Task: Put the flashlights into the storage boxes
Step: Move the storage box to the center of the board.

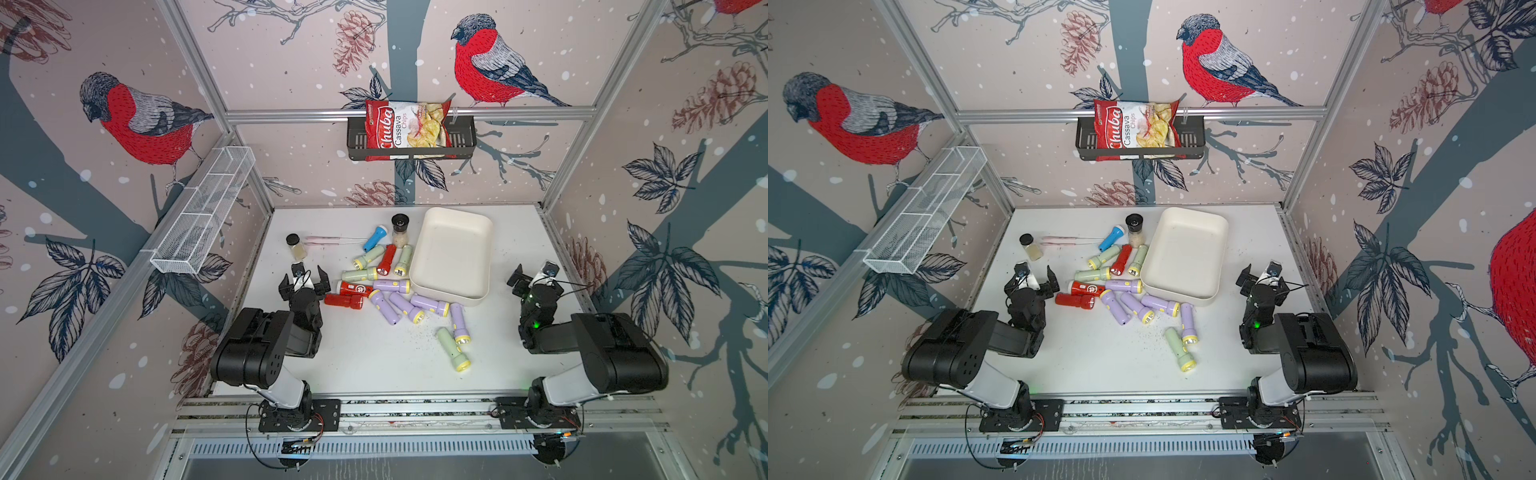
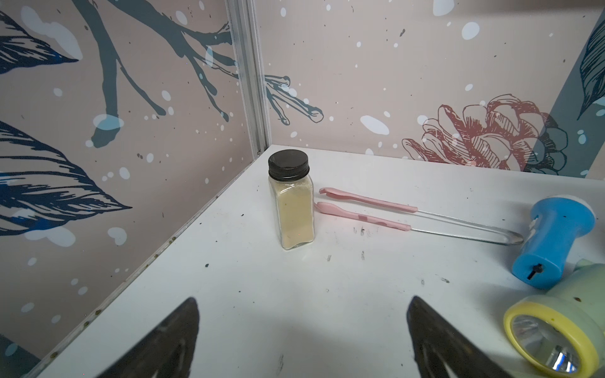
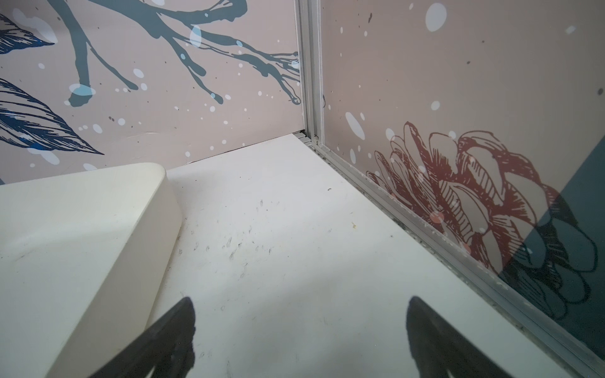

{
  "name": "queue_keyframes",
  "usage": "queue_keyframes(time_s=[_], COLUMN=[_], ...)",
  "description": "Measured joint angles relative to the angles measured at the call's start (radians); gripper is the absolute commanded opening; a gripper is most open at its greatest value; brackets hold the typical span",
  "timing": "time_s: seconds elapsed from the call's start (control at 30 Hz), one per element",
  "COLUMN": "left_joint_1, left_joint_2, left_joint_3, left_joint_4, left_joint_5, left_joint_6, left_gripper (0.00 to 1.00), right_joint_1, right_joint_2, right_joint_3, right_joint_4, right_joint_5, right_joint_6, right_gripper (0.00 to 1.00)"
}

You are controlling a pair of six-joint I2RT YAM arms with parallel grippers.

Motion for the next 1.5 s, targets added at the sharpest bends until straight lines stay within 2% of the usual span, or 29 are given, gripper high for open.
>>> queue_keyframes(time_s=[0.3,0.47,0.57,0.67,0.83,1.0,1.23,1.3,1.5], left_joint_1=[0.0,-0.002,-0.02,-0.078,-0.18,-0.21,-0.249,-0.253,-0.259], left_joint_2=[0.0,-0.004,-0.042,-0.115,-0.234,-0.303,-0.245,-0.209,-0.162], left_joint_3=[0.0,0.0,-0.002,0.032,0.209,0.401,0.616,0.654,0.662], left_joint_4=[0.0,-0.002,-0.008,-0.077,-0.316,-0.606,-1.004,-1.099,-1.284], left_joint_5=[0.0,0.0,-0.006,-0.032,-0.014,0.151,0.393,0.444,0.552], left_joint_6=[0.0,0.0,0.011,0.058,0.122,0.018,-0.182,-0.226,-0.307], left_gripper=[0.96,0.89,0.89,0.88,0.85,0.79,0.7,0.67,0.65], right_joint_1=[0.0,0.0,0.0,0.002,0.029,0.127,0.329,0.359,0.39], right_joint_2=[0.0,-0.003,-0.069,-0.161,-0.24,-0.233,-0.17,-0.126,0.057], right_joint_3=[0.0,0.003,0.085,0.206,0.433,0.668,0.81,0.843,0.931], right_joint_4=[0.0,-0.003,-0.129,-0.265,-0.583,-0.904,-1.225,-1.29,-1.459], right_joint_5=[0.0,-0.001,-0.02,-0.064,-0.144,-0.159,-0.225,-0.264,-0.399], right_joint_6=[0.0,-0.002,-0.016,-0.026,-0.026,-0.016,0.042,0.088,0.218], right_gripper=[1.0,1.0,1.0,1.0,1.0,1.0,1.0,0.99,0.99])
